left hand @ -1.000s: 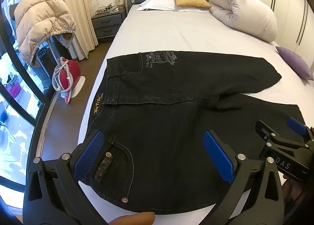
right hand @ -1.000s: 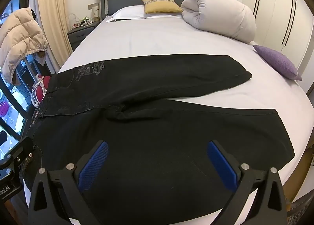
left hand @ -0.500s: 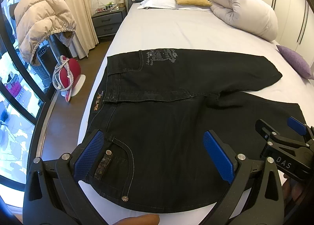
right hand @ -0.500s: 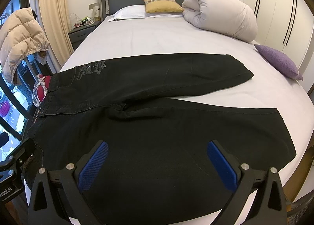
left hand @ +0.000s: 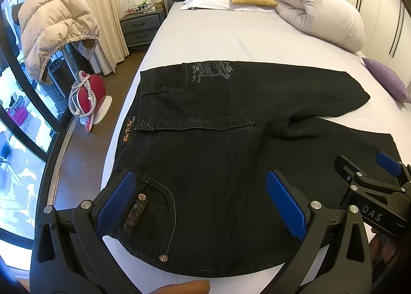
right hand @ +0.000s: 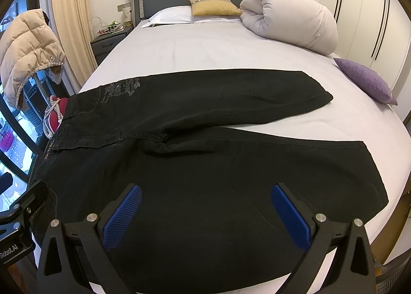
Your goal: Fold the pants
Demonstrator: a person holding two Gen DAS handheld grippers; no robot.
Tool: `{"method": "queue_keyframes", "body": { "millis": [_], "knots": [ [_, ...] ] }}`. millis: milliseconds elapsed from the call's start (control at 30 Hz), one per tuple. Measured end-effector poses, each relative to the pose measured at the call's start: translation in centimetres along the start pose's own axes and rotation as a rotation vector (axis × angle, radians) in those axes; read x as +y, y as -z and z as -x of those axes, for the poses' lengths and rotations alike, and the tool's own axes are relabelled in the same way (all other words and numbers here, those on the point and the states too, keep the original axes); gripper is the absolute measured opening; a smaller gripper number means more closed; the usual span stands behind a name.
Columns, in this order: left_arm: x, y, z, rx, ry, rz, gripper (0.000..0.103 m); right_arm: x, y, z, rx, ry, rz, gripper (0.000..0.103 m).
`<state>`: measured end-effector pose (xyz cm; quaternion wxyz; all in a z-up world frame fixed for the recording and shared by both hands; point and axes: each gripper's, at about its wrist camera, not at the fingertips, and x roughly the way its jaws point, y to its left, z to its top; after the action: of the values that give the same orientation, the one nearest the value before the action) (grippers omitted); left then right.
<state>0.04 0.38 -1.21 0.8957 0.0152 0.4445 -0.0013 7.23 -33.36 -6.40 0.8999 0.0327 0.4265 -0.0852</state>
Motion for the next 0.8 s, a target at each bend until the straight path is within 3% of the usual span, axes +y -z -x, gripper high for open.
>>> {"method": "queue_keyframes", "body": {
  "millis": [800],
  "knots": [
    [0.17,0.08,-0.34,0.007,-0.003,0.004,0.103,0.13,0.15,-0.07,0.003,-0.002,0.002,0.103]
  ]
}}
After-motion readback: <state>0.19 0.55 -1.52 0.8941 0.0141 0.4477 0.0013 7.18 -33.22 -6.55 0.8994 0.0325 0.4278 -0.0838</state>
